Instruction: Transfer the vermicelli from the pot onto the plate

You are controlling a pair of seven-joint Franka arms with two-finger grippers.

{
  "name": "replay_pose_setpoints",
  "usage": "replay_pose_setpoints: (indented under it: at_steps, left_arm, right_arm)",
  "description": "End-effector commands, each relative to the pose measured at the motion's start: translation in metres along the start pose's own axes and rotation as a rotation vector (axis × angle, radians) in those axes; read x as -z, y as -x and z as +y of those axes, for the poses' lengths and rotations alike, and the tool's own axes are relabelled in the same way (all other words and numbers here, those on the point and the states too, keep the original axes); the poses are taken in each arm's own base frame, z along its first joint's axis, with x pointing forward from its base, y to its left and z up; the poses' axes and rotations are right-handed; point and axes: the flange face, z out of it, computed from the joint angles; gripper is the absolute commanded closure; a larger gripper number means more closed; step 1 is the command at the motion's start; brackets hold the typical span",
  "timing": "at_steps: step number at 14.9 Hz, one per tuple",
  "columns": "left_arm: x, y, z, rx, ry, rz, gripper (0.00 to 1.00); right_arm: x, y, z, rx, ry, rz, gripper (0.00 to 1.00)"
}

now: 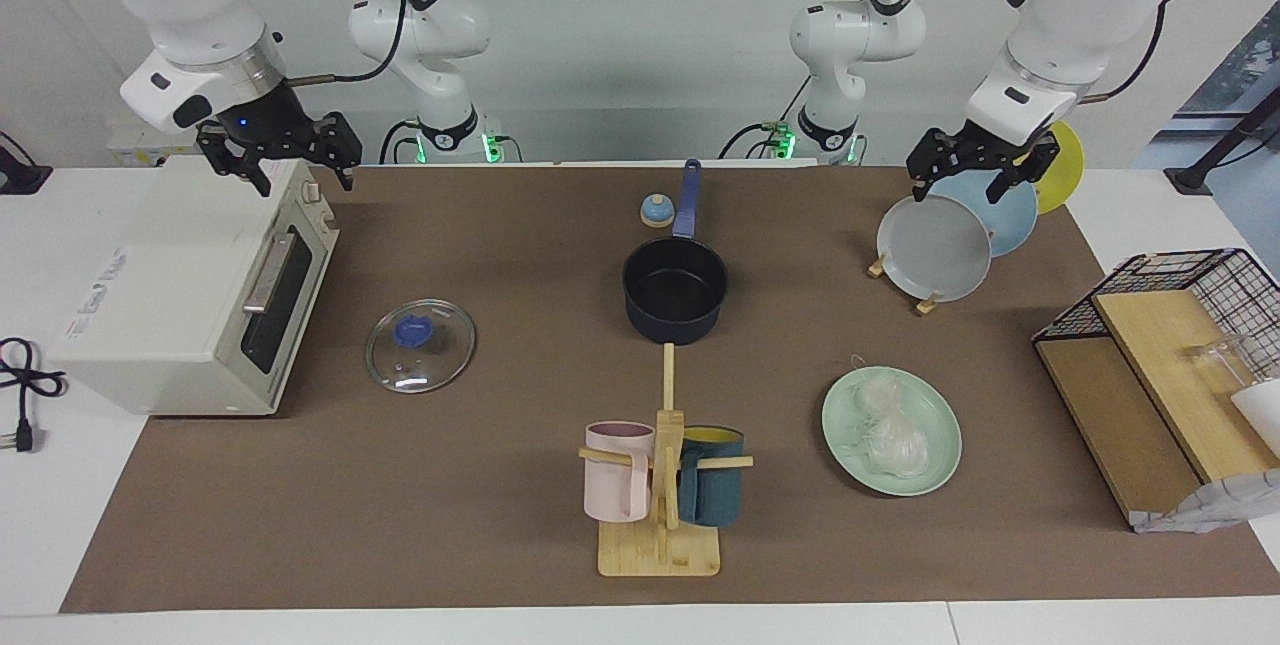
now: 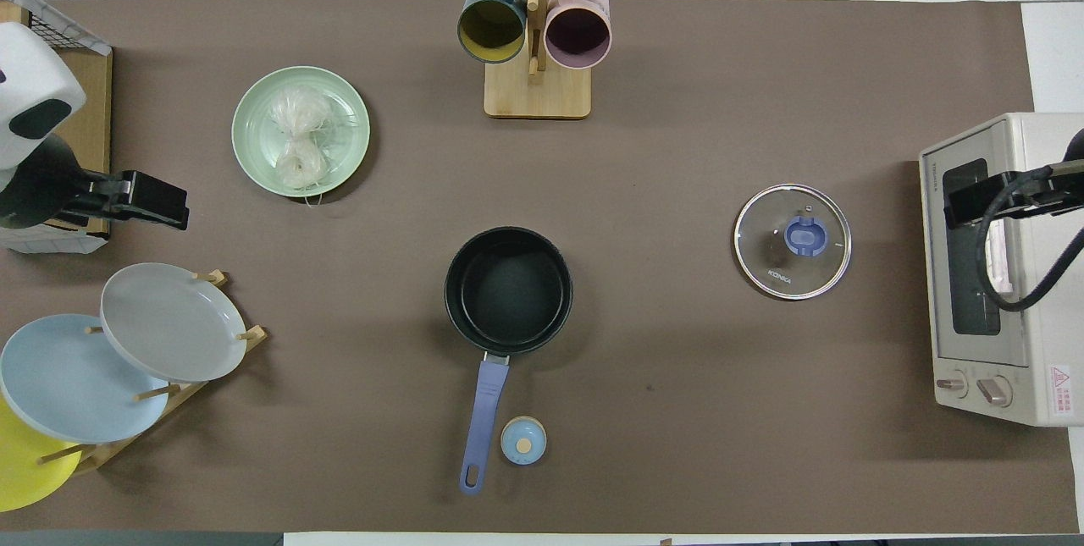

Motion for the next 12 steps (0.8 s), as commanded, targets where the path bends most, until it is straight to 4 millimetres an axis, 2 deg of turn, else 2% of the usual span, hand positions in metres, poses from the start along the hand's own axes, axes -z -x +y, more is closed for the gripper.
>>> replay_pose_setpoints:
  at_steps: [1,6,12]
  left_arm:
    - [-0.0041,0.0109,-0.0025,0.029,-0.027,-0.023,0.00]
    - [0.0007,0.0067,0.0058,0.091,0.020,0.004,0.00]
    - [-0.0001,0.0066,0.0008,0.091,0.019,0.001,0.00]
  right_arm:
    - [0.0038,0.0037,-0.0003,-0.016,-0.019,0.011,0.00]
    - [0.0038,0.0037,-0.0003,-0.016,-0.019,0.011,0.00]
    - [0.0038,0.0037,-0.0019,-0.013,-0.019,0.009,0.00]
